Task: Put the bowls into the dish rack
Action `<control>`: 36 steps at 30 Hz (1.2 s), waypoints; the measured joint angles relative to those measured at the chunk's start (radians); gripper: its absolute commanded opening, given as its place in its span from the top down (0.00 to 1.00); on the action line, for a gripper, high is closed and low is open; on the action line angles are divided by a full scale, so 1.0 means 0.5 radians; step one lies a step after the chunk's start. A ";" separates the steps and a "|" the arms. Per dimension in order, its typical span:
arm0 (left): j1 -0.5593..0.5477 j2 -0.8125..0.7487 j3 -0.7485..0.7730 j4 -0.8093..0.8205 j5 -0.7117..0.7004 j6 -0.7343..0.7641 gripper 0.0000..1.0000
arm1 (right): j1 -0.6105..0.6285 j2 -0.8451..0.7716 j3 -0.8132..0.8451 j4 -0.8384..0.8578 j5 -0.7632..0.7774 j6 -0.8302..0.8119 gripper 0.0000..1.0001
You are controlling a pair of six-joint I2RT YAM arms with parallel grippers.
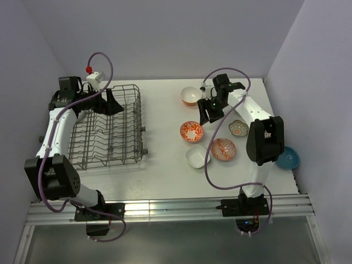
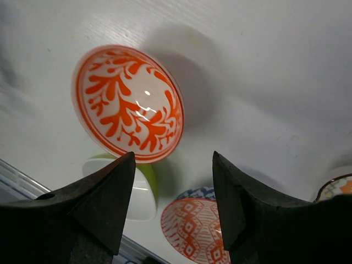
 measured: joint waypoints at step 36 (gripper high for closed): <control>-0.156 -0.016 -0.066 -0.030 0.105 0.133 0.09 | -0.262 -0.004 -0.511 -0.249 0.257 -0.951 0.45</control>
